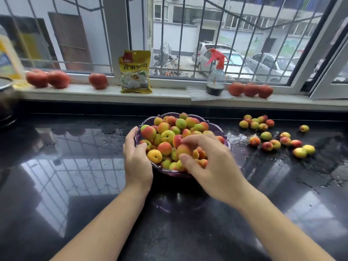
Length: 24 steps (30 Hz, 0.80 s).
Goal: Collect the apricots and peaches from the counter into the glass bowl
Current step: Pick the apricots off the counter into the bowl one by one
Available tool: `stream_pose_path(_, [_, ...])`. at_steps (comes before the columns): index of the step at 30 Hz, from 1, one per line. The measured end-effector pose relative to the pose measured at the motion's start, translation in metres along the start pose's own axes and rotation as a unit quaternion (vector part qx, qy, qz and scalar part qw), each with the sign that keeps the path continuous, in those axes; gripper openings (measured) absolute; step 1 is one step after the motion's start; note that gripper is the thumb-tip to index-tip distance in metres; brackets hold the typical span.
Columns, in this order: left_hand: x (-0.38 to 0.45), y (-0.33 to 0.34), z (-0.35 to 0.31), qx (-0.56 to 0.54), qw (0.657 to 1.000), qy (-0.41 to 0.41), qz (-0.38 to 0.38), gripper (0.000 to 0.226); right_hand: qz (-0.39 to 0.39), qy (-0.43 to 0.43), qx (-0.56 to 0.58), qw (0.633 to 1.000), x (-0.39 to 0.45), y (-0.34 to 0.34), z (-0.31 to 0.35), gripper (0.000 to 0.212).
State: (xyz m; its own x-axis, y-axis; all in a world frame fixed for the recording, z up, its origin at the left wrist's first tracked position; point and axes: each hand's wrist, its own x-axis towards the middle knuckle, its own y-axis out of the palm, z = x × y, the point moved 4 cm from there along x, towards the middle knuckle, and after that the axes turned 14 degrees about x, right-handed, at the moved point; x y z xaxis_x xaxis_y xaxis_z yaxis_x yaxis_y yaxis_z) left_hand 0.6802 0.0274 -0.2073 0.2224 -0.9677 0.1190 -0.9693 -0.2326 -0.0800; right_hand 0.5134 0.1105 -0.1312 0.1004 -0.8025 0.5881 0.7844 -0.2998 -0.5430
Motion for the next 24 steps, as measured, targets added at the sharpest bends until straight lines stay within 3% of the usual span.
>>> stream_pose_path(3, [0.0,0.0,0.001,-0.003,1.0,-0.002,0.005,0.053,0.067,0.005,-0.045,0.997,0.008,0.019,0.007,0.03])
stream_pose_path(7, [-0.002,-0.001,-0.002,-0.002,1.0,-0.012,0.012,0.055,0.067,-0.033,-0.136,0.988,0.011,0.028,0.004,0.031])
stream_pose_path(12, [-0.002,-0.002,-0.004,0.003,1.0,-0.014,0.009,0.059,-0.154,-0.074,-0.055,0.984,-0.017,0.003,-0.008,0.016])
stream_pose_path(16, [0.0,-0.002,-0.001,0.006,1.0,-0.005,0.007,0.06,-0.29,0.157,0.083,0.941,-0.018,-0.026,-0.063,0.014])
stream_pose_path(18, [0.001,-0.001,0.0,0.004,1.0,0.0,0.006,0.057,-0.321,0.239,0.08,0.913,-0.017,-0.037,-0.094,0.019])
stream_pose_path(20, [0.001,-0.001,0.0,0.001,1.0,0.004,0.004,0.05,-0.304,0.307,0.031,0.901,-0.012,-0.05,-0.122,0.029])
stream_pose_path(24, [0.003,0.001,0.001,-0.001,1.0,0.002,-0.001,0.055,-0.194,0.378,-0.137,0.895,0.009,-0.077,-0.159,0.048])
